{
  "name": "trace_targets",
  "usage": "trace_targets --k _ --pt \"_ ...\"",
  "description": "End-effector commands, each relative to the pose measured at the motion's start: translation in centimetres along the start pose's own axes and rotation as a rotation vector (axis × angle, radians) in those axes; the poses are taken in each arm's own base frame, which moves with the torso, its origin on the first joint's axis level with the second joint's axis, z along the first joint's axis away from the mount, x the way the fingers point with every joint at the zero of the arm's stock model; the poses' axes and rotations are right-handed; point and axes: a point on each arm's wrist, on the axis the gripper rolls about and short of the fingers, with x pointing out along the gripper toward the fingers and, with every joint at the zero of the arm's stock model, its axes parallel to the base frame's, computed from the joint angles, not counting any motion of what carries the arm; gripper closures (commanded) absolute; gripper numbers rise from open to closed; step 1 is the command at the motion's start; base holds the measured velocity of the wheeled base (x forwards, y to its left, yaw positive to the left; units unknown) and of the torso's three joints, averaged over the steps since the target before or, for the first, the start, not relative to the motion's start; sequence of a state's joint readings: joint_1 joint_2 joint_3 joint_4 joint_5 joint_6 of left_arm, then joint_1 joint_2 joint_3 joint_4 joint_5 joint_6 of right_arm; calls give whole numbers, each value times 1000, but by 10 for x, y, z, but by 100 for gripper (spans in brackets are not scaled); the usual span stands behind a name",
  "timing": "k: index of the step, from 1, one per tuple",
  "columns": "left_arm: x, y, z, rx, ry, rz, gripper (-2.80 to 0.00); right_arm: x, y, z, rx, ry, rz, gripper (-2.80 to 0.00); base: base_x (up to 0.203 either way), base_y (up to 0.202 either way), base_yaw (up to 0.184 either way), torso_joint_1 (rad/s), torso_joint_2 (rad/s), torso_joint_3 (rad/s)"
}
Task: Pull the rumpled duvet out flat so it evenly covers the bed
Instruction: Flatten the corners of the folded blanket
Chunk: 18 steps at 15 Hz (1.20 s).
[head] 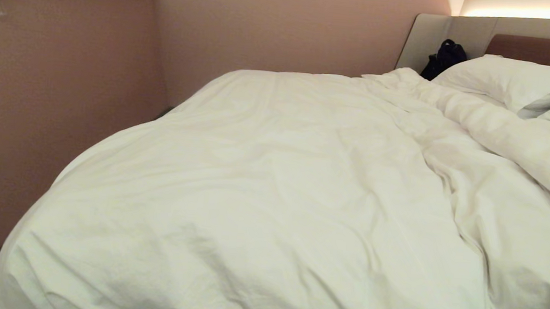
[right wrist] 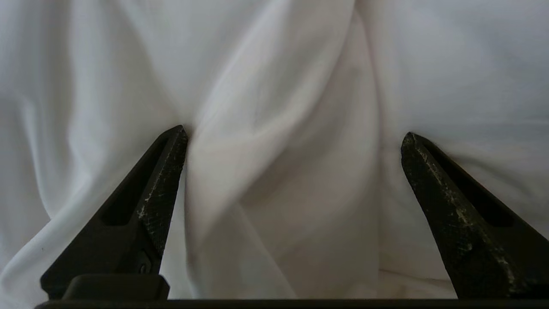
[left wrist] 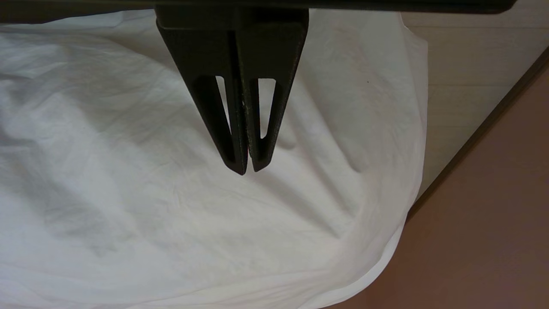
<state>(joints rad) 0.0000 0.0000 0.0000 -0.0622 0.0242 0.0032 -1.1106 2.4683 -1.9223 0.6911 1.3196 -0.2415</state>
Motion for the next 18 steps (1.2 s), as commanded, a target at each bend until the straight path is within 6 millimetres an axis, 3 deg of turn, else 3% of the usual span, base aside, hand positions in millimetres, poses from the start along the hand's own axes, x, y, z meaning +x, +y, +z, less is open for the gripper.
trace_targets --k 1,12,18 --pt "0 0 0 0 -1 0 0 3 4 -7 -6 26 17 -280 0 0 0 0 0 0" --pt "0 0 0 0 -1 0 0 21 25 -22 7 118 56 -280 0 0 0 0 0 0" --pt "0 0 0 0 -1 0 0 24 21 -24 13 124 61 -280 0 0 0 0 0 0"
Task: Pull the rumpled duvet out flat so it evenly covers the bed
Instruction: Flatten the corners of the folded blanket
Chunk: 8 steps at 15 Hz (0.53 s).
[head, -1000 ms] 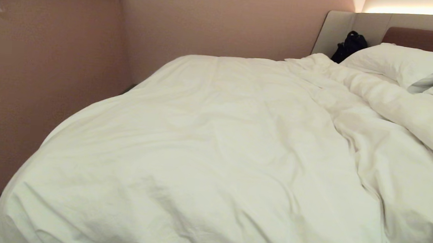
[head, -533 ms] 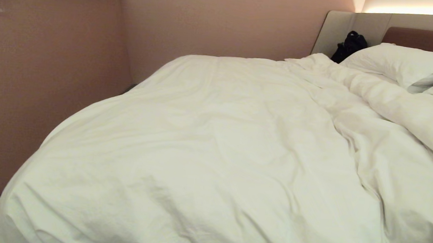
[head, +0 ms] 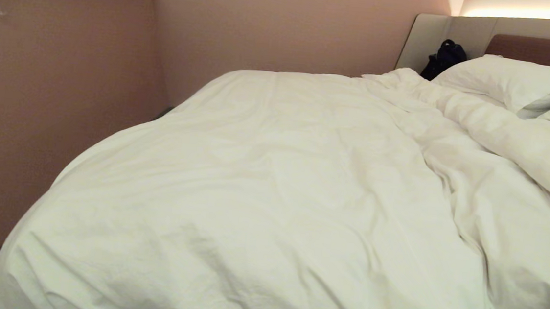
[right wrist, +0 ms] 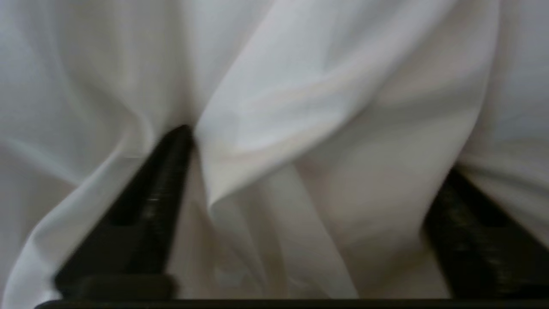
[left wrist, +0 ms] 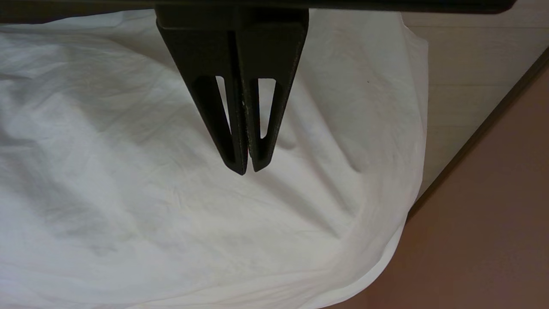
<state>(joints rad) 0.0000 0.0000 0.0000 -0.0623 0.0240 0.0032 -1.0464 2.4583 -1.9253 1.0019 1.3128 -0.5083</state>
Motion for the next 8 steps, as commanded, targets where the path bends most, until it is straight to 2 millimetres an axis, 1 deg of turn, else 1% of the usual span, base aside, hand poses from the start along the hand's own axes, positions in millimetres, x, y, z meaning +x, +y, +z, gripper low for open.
trace_targets --k 1,6,8 --pt "0 0 0 0 -1 1 0 0 0 0 4 -2 8 0 0 0 0 0 0 0" --pt "0 0 0 0 -1 1 0 -7 12 3 -5 -17 3 0 0 0 0 0 0 0" --pt "0 0 0 0 -1 1 0 -20 25 5 3 -38 -10 0 0 0 0 0 0 0"
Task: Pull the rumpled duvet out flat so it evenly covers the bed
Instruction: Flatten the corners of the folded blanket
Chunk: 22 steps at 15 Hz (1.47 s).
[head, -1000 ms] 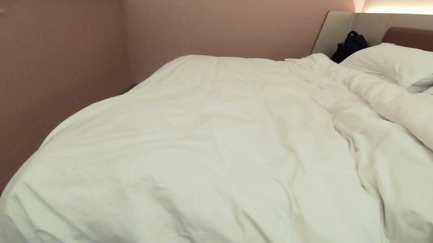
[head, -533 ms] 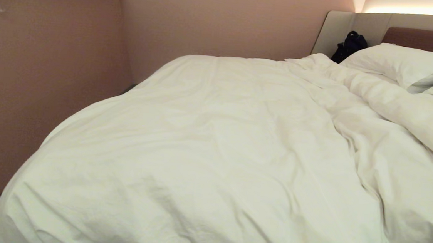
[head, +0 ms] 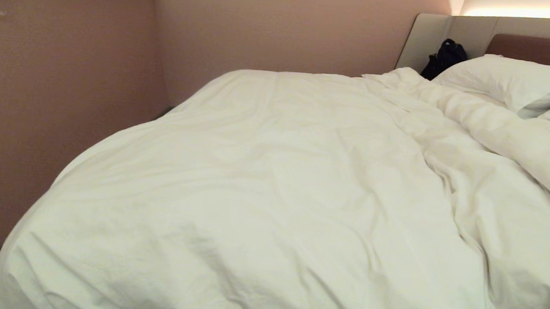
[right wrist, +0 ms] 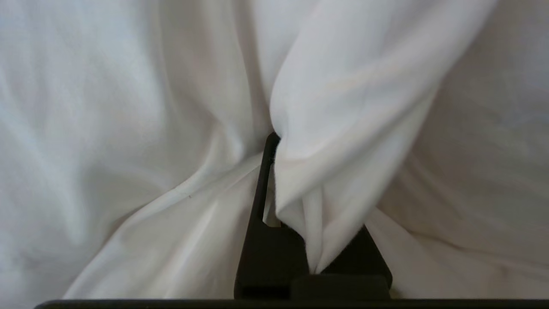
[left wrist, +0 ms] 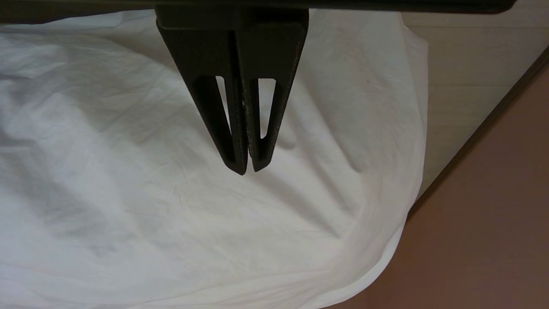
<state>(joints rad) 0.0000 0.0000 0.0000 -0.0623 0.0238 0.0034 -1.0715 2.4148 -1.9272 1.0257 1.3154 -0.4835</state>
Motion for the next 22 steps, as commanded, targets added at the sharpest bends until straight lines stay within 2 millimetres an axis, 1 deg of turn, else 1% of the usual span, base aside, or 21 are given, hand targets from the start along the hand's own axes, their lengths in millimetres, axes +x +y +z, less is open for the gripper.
trace_targets --k 1,4,6,9,12,13,15,18,20,22 --pt "0 0 0 0 -1 1 0 -13 18 3 -4 -25 -6 0 0 0 0 0 0 0" --pt "0 0 0 0 -1 1 0 -42 50 7 -34 -74 -55 0 0 0 0 0 0 0" --pt "0 0 0 0 -1 1 0 -60 68 7 -39 -100 -114 0 0 0 0 0 0 0" --pt "0 0 0 0 -1 1 0 -84 82 5 -27 -125 -236 0 0 0 0 0 0 0" --pt "0 0 0 0 -1 1 0 -127 100 4 -83 -230 -378 0 0 0 0 0 0 0" --pt "0 0 0 0 -1 1 0 -137 103 7 -86 -268 -433 0 0 0 0 0 0 0" --pt "0 0 0 0 -1 1 0 -149 104 19 -77 -353 -533 0 0 0 0 0 0 0" --pt "0 0 0 0 -1 1 0 -161 100 41 -110 -503 -605 0 0 0 0 0 0 0" --pt "0 0 0 0 -1 1 0 -168 99 54 -139 -616 -708 0 0 0 0 0 0 0" --pt "0 0 0 0 -1 1 0 -172 101 59 -143 -674 -747 0 0 0 0 0 0 0"
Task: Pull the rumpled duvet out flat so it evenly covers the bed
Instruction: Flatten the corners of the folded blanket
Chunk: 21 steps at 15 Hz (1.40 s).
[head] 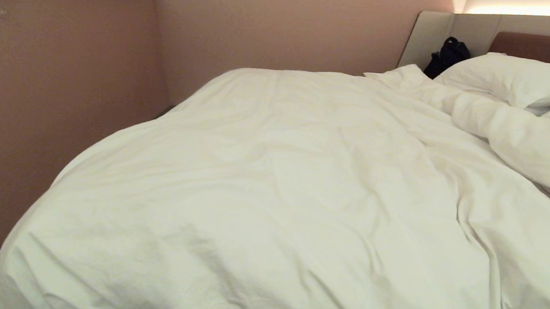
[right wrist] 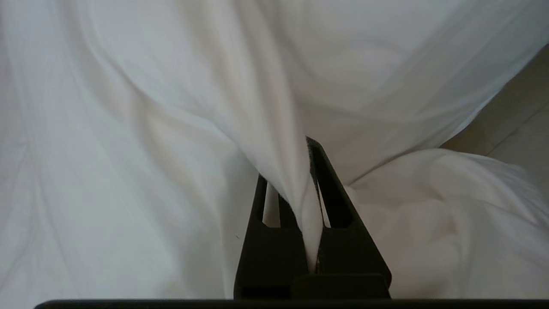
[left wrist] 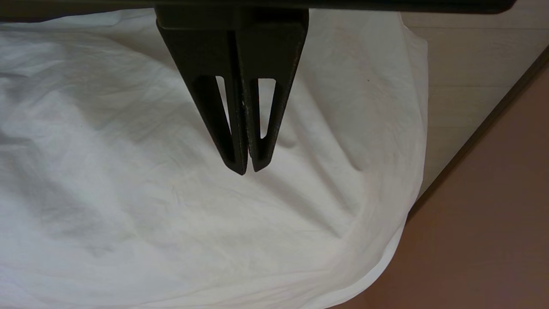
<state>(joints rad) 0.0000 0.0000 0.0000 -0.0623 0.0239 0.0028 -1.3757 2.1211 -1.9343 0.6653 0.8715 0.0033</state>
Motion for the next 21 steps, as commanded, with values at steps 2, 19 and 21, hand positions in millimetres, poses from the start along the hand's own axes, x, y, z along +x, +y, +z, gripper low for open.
trace_targets --k 2,19,21 --pt "0 0 0 0 -1 1 0 -11 0 43 -80 -342 -139 0 0 0 0 0 0 0" --pt "0 0 0 0 -1 1 0 -17 -37 65 -104 -719 -625 0 0 0 0 0 0 0" --pt "0 0 0 0 -1 1 0 -10 -46 63 -96 -710 -635 0 0 0 0 0 0 0"
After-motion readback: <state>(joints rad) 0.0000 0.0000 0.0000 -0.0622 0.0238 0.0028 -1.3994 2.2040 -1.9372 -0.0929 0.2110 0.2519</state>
